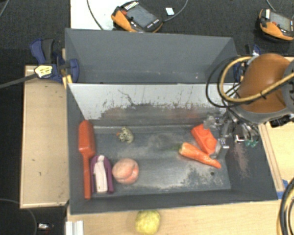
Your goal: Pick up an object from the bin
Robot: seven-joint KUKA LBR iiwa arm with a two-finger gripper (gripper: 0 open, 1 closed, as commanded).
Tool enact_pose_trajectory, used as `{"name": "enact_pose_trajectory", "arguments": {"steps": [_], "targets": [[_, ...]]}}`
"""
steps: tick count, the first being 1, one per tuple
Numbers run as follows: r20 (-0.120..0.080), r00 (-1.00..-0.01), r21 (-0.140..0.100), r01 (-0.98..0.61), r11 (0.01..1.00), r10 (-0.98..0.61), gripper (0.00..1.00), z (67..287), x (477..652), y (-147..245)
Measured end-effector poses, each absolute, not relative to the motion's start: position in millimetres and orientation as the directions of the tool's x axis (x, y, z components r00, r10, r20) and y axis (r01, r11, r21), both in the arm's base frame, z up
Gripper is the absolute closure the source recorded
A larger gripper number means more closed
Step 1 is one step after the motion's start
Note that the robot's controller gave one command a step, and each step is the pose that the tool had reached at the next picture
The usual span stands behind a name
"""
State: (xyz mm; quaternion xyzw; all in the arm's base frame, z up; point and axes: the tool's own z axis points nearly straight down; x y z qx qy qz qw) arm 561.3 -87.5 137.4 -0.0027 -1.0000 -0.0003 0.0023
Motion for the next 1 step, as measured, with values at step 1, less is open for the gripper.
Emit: {"name": "enact_pose_trajectory", "arguments": {"steps": [1], "targets": [[-0.003,-1.0,0.0,0.001,1.0,0.001,0.0,142.0,563.2,-87.0]]}}
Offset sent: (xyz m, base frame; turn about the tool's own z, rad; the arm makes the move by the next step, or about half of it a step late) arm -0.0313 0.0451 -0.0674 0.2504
